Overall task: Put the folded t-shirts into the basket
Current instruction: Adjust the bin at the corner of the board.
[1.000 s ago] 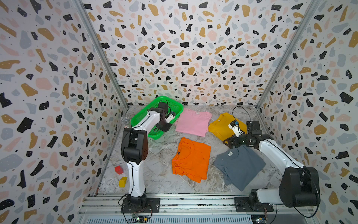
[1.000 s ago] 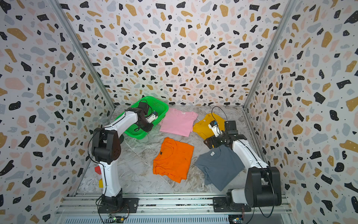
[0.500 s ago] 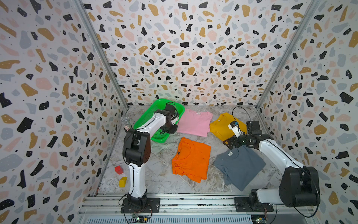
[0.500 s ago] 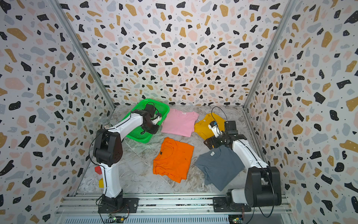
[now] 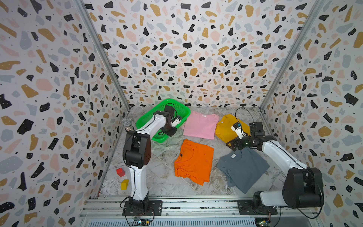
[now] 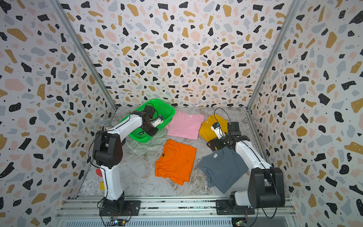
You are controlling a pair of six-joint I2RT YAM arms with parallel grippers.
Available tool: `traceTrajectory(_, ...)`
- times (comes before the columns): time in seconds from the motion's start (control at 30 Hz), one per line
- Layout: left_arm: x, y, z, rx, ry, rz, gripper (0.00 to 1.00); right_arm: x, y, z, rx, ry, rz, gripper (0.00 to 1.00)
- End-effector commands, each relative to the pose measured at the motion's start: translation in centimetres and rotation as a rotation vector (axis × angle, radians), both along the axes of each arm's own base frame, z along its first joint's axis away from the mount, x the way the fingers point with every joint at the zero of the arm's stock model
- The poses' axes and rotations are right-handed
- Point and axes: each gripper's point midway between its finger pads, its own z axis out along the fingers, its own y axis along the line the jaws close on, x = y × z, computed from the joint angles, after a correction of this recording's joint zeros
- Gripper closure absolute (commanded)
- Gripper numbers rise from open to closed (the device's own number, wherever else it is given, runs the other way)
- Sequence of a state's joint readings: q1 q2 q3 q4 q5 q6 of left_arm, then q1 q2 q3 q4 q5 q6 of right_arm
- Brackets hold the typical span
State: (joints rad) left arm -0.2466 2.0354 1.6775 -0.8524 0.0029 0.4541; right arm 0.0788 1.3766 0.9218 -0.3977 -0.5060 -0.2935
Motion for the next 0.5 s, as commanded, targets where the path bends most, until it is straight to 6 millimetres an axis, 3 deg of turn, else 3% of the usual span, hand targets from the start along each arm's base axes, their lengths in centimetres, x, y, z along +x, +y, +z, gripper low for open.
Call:
traceTrajectory(0.0, -1.6, 2.9, -0.8, 0.068, 0.104, -0.175, 0.89, 0.2, 0.4, 0.9, 0.01, -0.002, 0.02, 0.02)
traceTrajectory(0.23, -1.0, 5.4, -0.2, 0.117, 0.133, -0.396, 0.87, 0.2, 0.2, 0.8, 0.0, 0.002, 0.017, 0.02)
traceTrajectory(0.47, -3.5, 7.0, 0.2, 0.126, 0.176, -0.608, 0.87, 0.2, 0.2, 0.9, -0.005, -0.003, 0.019, 0.02)
